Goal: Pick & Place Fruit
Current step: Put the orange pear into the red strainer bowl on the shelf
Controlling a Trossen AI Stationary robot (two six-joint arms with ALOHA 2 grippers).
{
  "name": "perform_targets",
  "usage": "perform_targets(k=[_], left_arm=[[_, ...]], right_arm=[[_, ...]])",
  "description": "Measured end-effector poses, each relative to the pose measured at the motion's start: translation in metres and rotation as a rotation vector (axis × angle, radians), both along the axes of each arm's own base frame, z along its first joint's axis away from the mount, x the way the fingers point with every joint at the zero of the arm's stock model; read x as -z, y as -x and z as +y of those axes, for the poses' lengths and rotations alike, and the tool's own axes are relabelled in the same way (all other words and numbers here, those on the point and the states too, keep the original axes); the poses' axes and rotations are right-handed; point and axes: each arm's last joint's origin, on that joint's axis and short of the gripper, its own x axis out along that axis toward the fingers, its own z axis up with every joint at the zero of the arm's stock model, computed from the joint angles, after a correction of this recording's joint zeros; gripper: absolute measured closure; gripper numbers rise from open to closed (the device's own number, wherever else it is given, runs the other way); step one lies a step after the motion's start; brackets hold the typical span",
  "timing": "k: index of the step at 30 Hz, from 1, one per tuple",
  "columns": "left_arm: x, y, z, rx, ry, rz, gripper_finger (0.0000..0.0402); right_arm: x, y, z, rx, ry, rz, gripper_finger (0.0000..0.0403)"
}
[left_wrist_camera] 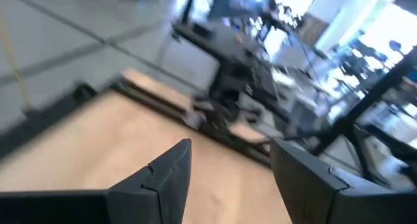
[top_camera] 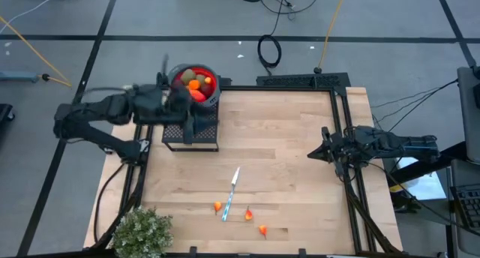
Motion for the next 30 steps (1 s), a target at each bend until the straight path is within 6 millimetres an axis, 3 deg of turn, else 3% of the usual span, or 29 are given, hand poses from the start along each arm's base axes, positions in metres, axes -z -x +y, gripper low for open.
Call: perform_targets(k=[11, 19, 30], left_arm=[[0.046, -0.035, -0.077, 0.169, 0.281, 0.265, 0.0254], [0.089, -0.053, -0.125, 0.284, 0.452, 0.547, 0.0290], [0.154, -0.070, -0.176, 0.230, 0.456, 0.835, 0.0303]], right_arm=[[0.039, -0.012, 0.000, -0.007, 0.017, -0.024, 0.0400], [0.045, -0.013, 0.000, -0.007, 0.019, -0.008, 0.0399], [0.045, -0.013, 0.000, -0.007, 0.017, -0.007, 0.0399]])
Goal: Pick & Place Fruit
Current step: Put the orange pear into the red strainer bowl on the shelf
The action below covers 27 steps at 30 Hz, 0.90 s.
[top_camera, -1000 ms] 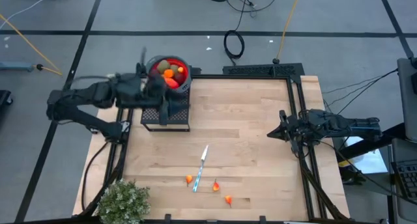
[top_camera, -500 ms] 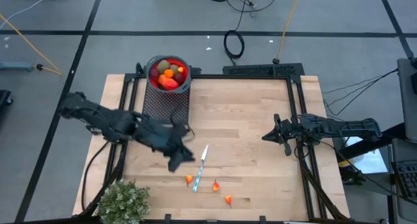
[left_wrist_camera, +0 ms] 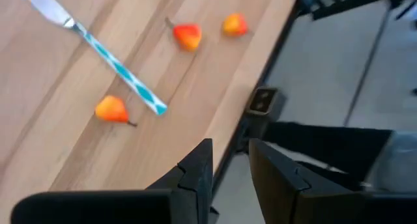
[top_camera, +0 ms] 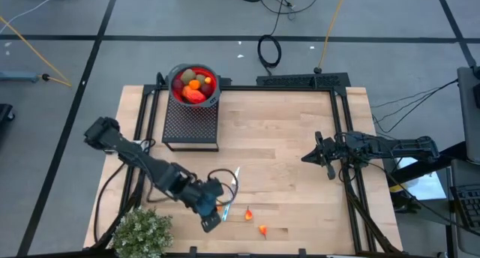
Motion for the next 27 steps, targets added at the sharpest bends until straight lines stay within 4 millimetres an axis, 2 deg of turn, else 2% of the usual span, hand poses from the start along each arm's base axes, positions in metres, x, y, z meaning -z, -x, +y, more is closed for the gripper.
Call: perform_targets(k=[9, 14, 18, 22, 27], left_arm=[[0.040, -0.012, -0.014, -0.041, -0.024, 0.148, 0.0302], [0.059, -0.018, -0.015, 0.017, -0.176, 0.144, 0.0302], [0.073, -0.022, -0.016, 0.242, -0.311, 0.120, 0.0302], [0.085, -0.021, -0.018, 0.548, -0.443, 0.102, 0.0302], [0.090, -0.015, -0.014, 0.891, -0.596, 0.091, 0.0302]], right_arm=[[0.000, 0.000, 0.000, -0.001, 0.004, -0.001, 0.0399], [0.000, 0.000, 0.000, -0.002, 0.007, 0.000, 0.0399], [0.000, 0.000, 0.000, -0.003, 0.007, 0.000, 0.0399], [0.000, 0.000, 0.000, -0.008, 0.035, -0.006, 0.0399], [0.000, 0.000, 0.000, -0.020, 0.090, -0.019, 0.0399]])
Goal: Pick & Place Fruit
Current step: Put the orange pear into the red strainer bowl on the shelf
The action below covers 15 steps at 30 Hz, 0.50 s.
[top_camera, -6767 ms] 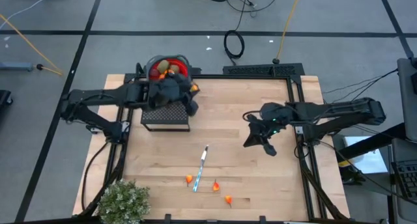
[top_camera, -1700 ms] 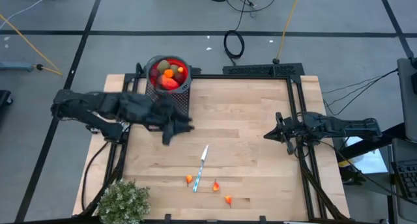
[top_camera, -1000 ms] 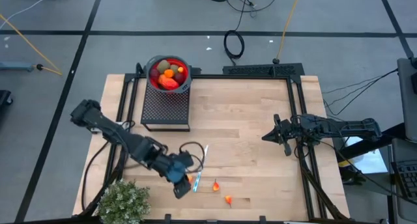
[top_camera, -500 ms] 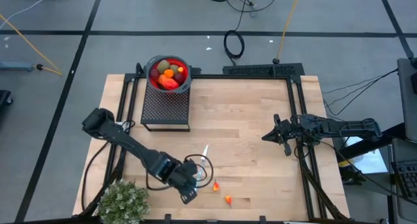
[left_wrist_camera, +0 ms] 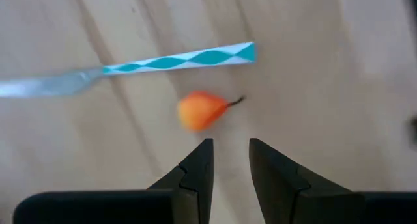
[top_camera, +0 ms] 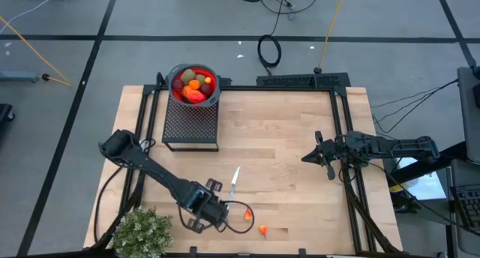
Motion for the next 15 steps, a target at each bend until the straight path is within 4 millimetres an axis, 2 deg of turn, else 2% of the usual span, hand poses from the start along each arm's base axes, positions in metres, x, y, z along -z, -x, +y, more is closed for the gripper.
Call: perform_targets(k=[8, 15], left_arm=[[-0.002, -0.008, 0.015, 0.272, -0.146, -0.058, 0.0302], [0.000, -0.015, 0.028, 0.428, -0.113, -0.036, 0.0284]], right_arm=[[0.000, 0.000, 0.000, -0.004, 0.018, -0.004, 0.0399], [0.000, 0.000, 0.000, -0.004, 0.018, -0.004, 0.0399]])
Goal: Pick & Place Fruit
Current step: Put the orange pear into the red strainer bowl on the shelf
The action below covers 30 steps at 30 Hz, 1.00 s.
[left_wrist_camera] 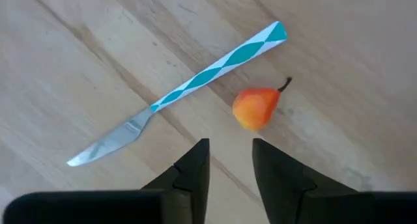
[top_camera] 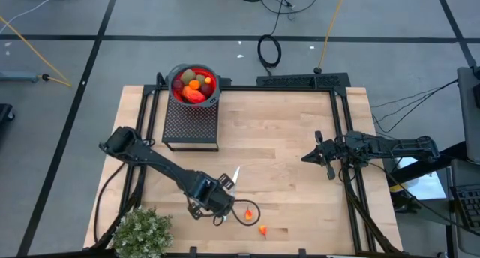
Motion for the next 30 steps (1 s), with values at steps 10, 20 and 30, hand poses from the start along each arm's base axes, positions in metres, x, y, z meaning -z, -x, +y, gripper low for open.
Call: perform_targets(k=[10, 20, 30], left_arm=[[0.013, -0.005, 0.010, 0.215, 0.047, 0.005, 0.0198], [0.031, -0.001, 0.010, 0.448, -0.019, -0.050, 0.0187], [0.035, 0.001, 0.006, 0.534, -0.028, -0.067, 0.0188]], right_arm=[[0.000, 0.000, 0.000, 0.000, 0.000, -0.001, 0.0399], [0.000, 0.000, 0.000, 0.002, -0.007, 0.001, 0.0399], [0.000, 0.000, 0.000, 0.002, -0.007, 0.001, 0.0399]])
